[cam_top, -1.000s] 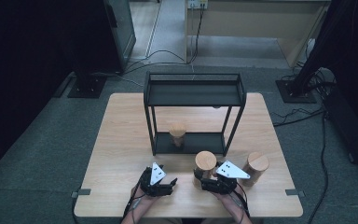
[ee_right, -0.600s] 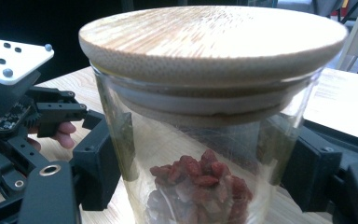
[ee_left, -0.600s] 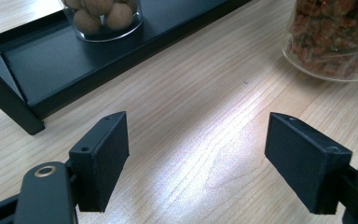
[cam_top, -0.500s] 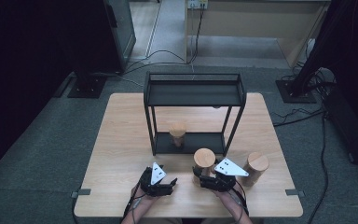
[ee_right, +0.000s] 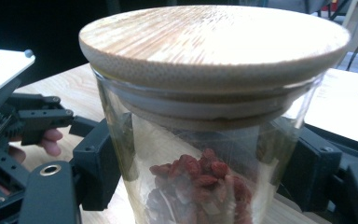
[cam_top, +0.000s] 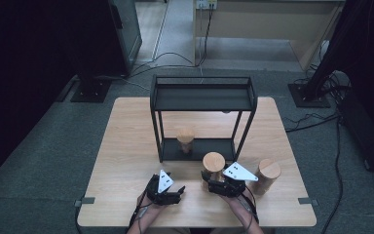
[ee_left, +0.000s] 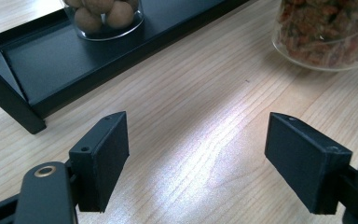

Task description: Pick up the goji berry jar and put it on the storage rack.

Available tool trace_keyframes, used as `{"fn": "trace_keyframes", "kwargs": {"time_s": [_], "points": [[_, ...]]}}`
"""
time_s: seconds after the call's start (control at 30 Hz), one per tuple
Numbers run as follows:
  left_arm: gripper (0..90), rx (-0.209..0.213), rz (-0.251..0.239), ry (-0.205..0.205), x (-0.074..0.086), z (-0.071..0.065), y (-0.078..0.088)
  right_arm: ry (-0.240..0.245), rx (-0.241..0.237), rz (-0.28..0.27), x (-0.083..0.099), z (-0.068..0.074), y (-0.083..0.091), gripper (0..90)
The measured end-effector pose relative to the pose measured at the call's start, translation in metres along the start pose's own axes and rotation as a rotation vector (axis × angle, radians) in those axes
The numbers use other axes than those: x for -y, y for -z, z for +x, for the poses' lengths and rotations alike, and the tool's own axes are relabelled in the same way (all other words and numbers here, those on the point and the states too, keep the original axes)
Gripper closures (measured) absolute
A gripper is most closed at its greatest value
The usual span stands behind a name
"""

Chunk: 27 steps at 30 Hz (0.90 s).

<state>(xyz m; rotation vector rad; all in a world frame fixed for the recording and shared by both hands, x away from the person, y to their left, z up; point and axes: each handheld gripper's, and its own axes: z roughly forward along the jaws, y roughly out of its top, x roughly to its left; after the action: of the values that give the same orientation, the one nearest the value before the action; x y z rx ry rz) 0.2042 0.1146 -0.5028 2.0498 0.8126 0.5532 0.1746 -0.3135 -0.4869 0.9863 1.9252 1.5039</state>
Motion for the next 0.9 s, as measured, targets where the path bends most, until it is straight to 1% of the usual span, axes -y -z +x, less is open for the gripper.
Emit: {"fn": "trace_keyframes", "kwargs": {"time_s": [0.13, 0.4, 0.53, 0.67, 0.9], "points": [[21.7, -0.001, 0.000, 0.003, 0.000, 0.000, 0.000, -0.014, 0.011, -0.004, 0.000, -0.001, 0.000, 24.6], [21.7, -0.008, -0.003, 0.006, 0.000, -0.001, 0.000, -0.005, 0.022, 0.004, -0.003, 0.000, -0.003, 24.7], [21.7, -0.008, 0.002, -0.002, 0.000, -0.002, 0.000, 0.001, 0.019, -0.002, -0.003, 0.001, -0.004, 24.7], [21.7, -0.007, 0.004, -0.001, -0.001, -0.001, 0.000, 0.011, 0.016, -0.002, -0.004, 0.000, -0.008, 24.7], [21.7, -0.007, 0.009, -0.008, -0.002, -0.002, -0.001, 0.014, 0.029, 0.001, -0.006, 0.001, -0.015, 24.7]]}}
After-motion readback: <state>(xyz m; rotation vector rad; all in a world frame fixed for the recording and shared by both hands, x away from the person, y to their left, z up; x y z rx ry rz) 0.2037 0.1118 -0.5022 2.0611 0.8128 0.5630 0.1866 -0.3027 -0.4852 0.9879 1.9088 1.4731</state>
